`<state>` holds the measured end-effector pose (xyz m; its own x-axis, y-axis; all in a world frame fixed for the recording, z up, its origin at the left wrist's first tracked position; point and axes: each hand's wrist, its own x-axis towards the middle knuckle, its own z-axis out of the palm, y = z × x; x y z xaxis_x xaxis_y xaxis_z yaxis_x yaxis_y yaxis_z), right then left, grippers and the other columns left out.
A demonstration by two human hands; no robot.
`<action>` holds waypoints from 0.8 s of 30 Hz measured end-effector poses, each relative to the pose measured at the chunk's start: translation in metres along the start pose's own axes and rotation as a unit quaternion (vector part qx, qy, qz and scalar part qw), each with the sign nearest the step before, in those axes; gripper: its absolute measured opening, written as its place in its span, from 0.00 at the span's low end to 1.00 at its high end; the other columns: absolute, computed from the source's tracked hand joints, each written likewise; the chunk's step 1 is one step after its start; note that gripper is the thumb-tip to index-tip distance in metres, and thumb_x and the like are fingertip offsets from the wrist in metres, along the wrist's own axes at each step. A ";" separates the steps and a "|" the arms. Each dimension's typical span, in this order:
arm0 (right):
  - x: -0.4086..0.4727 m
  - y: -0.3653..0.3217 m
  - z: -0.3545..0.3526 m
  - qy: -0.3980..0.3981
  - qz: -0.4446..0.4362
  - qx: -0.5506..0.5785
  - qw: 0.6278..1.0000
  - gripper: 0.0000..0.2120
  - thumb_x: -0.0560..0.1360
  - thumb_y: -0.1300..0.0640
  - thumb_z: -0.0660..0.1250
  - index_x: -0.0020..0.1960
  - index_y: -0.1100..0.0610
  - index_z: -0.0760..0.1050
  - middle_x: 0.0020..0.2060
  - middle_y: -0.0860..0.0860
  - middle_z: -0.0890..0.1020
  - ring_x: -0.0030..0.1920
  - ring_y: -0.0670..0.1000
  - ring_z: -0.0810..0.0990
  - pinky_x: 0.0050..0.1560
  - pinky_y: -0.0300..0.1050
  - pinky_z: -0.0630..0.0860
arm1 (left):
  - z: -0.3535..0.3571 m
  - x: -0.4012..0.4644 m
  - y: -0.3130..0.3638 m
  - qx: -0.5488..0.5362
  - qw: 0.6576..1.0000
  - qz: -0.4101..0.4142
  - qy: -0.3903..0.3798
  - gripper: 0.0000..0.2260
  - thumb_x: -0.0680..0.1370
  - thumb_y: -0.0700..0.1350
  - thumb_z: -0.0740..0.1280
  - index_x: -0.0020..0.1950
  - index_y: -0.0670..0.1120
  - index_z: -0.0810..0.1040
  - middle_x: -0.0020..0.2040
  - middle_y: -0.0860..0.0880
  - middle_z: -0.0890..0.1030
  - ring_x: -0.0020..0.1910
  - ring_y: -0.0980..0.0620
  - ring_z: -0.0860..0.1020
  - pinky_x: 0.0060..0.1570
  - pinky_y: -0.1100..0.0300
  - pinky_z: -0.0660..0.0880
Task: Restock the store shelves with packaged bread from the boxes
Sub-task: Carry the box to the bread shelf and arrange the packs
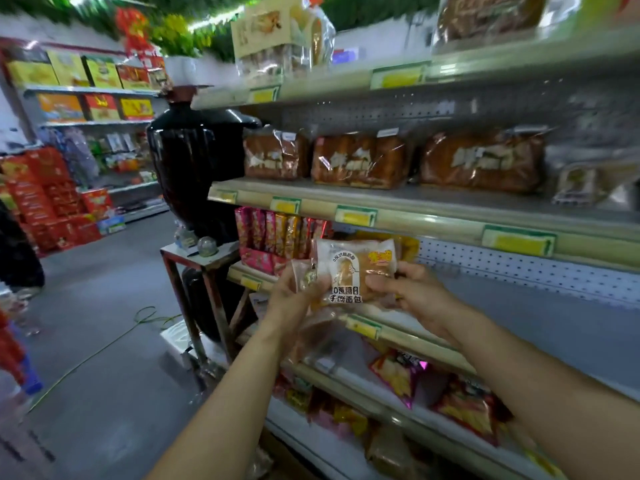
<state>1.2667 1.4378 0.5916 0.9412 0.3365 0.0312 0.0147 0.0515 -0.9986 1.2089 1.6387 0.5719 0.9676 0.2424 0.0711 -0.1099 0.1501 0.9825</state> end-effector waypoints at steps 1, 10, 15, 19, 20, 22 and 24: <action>-0.004 -0.007 -0.016 0.005 -0.007 -0.005 1.000 0.15 0.67 0.63 0.76 0.53 0.60 0.80 0.48 0.56 0.86 0.47 0.56 0.84 0.47 0.49 0.78 | 0.016 0.001 0.003 0.004 1.000 0.001 -0.010 0.16 0.76 0.41 0.73 0.62 0.47 0.76 0.58 0.44 0.83 0.55 0.44 0.83 0.50 0.39 0.80; -0.046 -0.087 -0.143 0.035 -0.062 -0.026 0.997 0.23 0.65 0.59 0.77 0.58 0.60 0.79 0.48 0.55 0.86 0.46 0.53 0.86 0.37 0.41 0.79 | 0.160 0.001 0.045 -0.011 0.996 0.052 -0.073 0.13 0.76 0.41 0.72 0.60 0.45 0.77 0.56 0.42 0.84 0.55 0.43 0.83 0.50 0.42 0.81; -0.071 -0.120 -0.210 0.070 -0.075 -0.025 0.994 0.27 0.64 0.58 0.77 0.61 0.63 0.76 0.50 0.54 0.86 0.50 0.53 0.85 0.46 0.44 0.79 | 0.239 -0.002 0.064 0.008 0.991 0.091 -0.093 0.16 0.75 0.46 0.73 0.62 0.51 0.77 0.56 0.48 0.84 0.54 0.51 0.82 0.45 0.56 0.81; -0.094 -0.140 -0.266 0.094 -0.081 -0.046 0.991 0.33 0.56 0.55 0.76 0.60 0.63 0.76 0.48 0.53 0.86 0.48 0.50 0.85 0.52 0.47 0.79 | 0.302 -0.008 0.069 -0.014 0.986 0.105 -0.130 0.18 0.76 0.42 0.72 0.65 0.45 0.76 0.56 0.45 0.83 0.50 0.53 0.84 0.37 0.62 0.81; -0.099 -0.144 -0.280 0.096 -0.080 -0.055 0.991 0.35 0.56 0.55 0.76 0.61 0.64 0.75 0.47 0.53 0.86 0.46 0.50 0.85 0.48 0.45 0.80 | 0.317 -0.009 0.069 -0.006 0.985 0.110 -0.134 0.19 0.76 0.44 0.73 0.66 0.46 0.76 0.57 0.47 0.84 0.52 0.52 0.84 0.41 0.60 0.82; -0.108 -0.150 -0.308 0.111 -0.077 -0.073 0.988 0.38 0.54 0.54 0.77 0.62 0.64 0.75 0.47 0.54 0.86 0.49 0.53 0.85 0.50 0.47 0.79 | 0.344 -0.008 0.066 -0.005 0.984 0.110 -0.142 0.20 0.72 0.49 0.76 0.63 0.51 0.78 0.56 0.48 0.84 0.55 0.49 0.83 0.53 0.49 0.81; -0.114 -0.153 -0.337 0.135 -0.076 -0.084 0.984 0.37 0.52 0.53 0.79 0.60 0.63 0.77 0.48 0.54 0.86 0.55 0.57 0.83 0.60 0.53 0.76 | 0.370 -0.008 0.065 -0.029 0.984 0.100 -0.146 0.19 0.67 0.52 0.77 0.56 0.55 0.80 0.54 0.48 0.85 0.56 0.46 0.82 0.58 0.39 0.77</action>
<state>1.2706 1.0747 0.7261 0.9789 0.0735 0.1907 0.1965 -0.0818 -0.9771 1.2779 1.2922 0.6983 0.9486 -0.0122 0.3163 -0.3087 0.1849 0.9330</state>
